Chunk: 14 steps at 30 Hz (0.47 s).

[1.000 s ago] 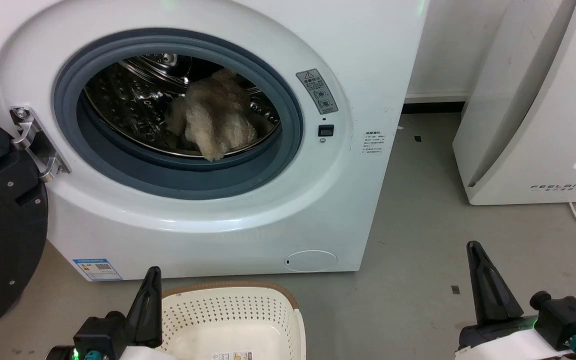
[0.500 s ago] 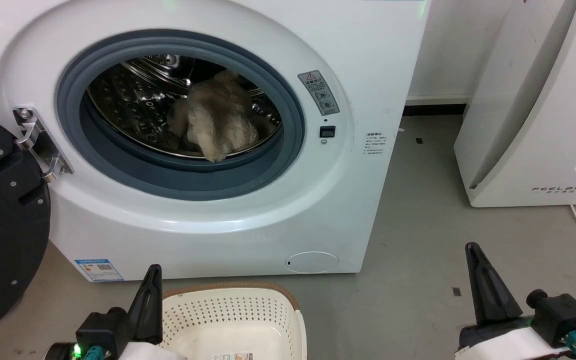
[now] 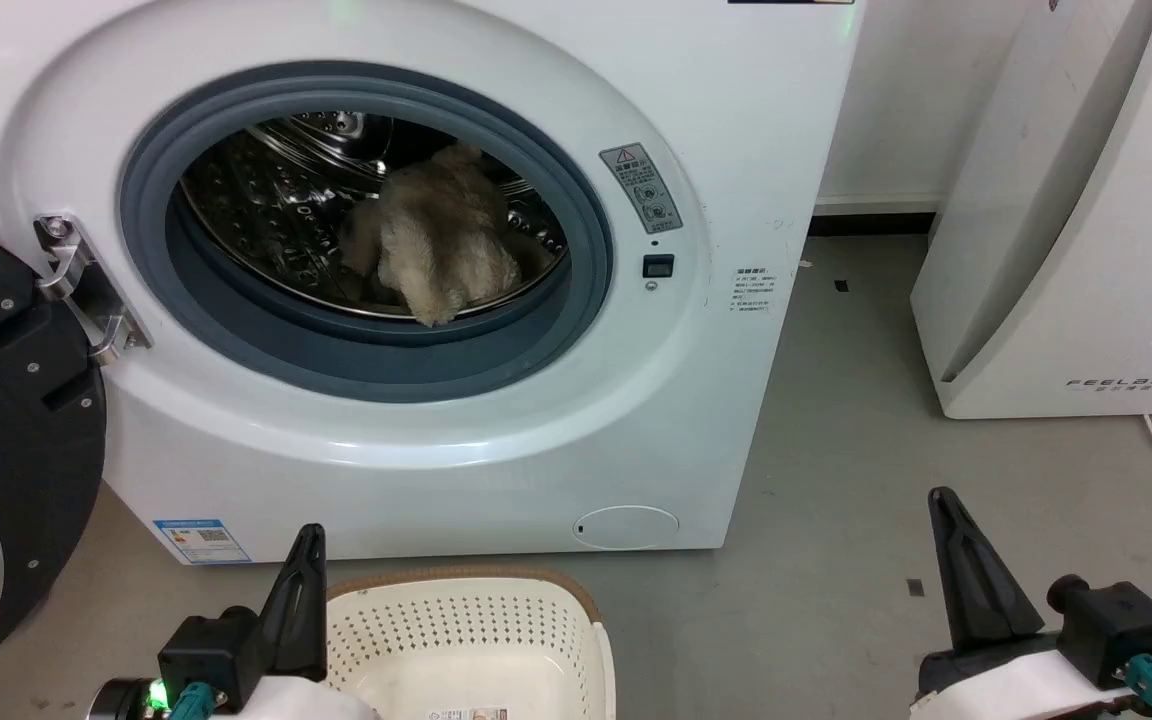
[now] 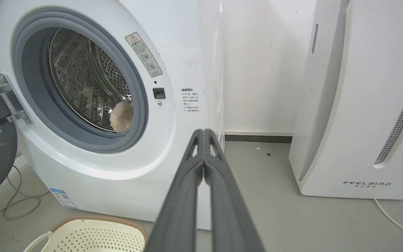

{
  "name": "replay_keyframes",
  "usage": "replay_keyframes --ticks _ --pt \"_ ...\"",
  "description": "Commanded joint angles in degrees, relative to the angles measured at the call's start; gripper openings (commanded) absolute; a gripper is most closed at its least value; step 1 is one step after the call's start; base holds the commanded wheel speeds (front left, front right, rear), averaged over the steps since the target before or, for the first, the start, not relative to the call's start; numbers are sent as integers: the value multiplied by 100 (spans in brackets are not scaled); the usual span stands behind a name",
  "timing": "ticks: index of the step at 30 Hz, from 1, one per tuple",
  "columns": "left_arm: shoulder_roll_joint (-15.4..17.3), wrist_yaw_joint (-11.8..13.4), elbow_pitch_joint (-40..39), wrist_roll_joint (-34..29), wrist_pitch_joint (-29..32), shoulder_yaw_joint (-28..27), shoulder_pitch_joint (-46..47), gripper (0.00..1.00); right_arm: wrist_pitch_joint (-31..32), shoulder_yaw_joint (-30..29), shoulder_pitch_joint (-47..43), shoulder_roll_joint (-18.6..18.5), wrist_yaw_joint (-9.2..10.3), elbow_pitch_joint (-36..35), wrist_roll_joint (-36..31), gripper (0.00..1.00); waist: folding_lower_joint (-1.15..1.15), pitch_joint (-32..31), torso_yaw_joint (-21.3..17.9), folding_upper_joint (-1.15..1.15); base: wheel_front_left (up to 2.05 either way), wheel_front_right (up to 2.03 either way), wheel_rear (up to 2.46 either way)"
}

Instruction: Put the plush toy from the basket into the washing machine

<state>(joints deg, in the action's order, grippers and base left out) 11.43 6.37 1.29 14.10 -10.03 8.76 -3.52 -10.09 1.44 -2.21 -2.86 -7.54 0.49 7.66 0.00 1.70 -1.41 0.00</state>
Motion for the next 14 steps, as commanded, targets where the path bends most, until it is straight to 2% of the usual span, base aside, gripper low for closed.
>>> replay_keyframes --ticks 1,14 --pt "-45 -29 -33 -74 35 -45 79 0 36 -15 63 0 2 -15 -71 0 0 -4 3 0 0 0 0" --pt "-162 -117 -47 -267 174 -165 118 0 177 -34 85 -1 2 -20 -171 0 0 -28 23 0 0 0 0"
